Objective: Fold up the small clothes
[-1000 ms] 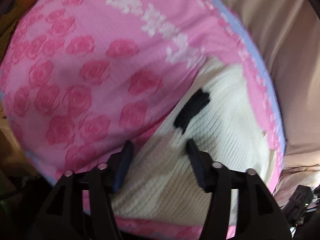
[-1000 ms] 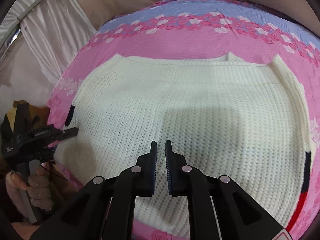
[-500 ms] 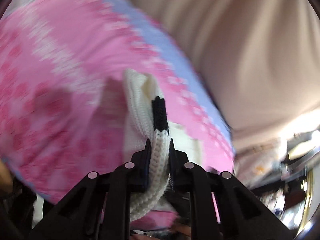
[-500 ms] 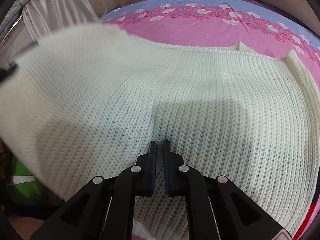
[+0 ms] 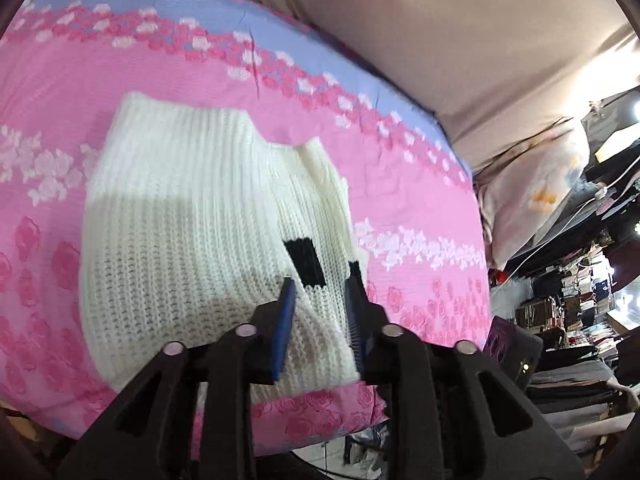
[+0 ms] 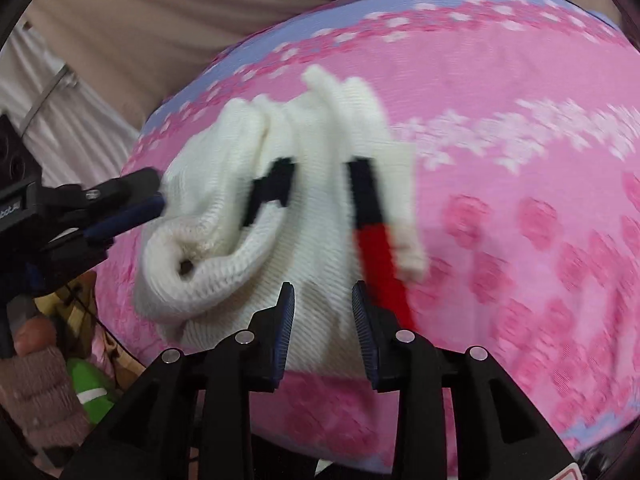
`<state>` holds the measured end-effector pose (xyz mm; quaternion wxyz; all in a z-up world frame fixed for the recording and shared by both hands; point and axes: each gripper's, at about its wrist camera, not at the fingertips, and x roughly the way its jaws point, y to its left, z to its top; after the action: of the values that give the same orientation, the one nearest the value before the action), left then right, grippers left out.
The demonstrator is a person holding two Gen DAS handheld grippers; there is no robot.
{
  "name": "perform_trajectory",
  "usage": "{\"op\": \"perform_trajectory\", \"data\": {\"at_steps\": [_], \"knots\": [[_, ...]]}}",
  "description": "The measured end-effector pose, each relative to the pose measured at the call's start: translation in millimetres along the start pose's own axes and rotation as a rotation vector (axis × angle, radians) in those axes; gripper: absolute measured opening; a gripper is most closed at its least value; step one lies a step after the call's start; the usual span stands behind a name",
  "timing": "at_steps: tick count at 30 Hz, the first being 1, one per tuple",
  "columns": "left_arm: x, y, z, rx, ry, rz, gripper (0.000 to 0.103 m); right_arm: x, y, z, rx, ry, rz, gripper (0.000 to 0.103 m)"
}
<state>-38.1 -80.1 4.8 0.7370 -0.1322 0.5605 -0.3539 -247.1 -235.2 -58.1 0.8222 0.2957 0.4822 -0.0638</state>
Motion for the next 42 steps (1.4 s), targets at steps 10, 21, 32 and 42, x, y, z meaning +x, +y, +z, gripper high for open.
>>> {"op": "perform_trajectory", "data": {"at_steps": [10, 21, 32, 42], "knots": [[-90, 74, 10, -0.138, -0.222, 0.241, 0.046, 15, 51, 55, 0.063, 0.021, 0.196, 0.068], [-120, 130, -19, -0.267, -0.235, 0.278, 0.051, 72, 117, 70, -0.058, 0.234, 0.125, 0.022], [-96, 122, -5, -0.224, -0.149, 0.200, 0.052, -9, 74, 62, -0.068, 0.025, -0.025, 0.018], [-45, 71, -4, -0.065, -0.029, 0.188, 0.052, -1, 25, 46, 0.118, 0.039, 0.023, 0.022]]}}
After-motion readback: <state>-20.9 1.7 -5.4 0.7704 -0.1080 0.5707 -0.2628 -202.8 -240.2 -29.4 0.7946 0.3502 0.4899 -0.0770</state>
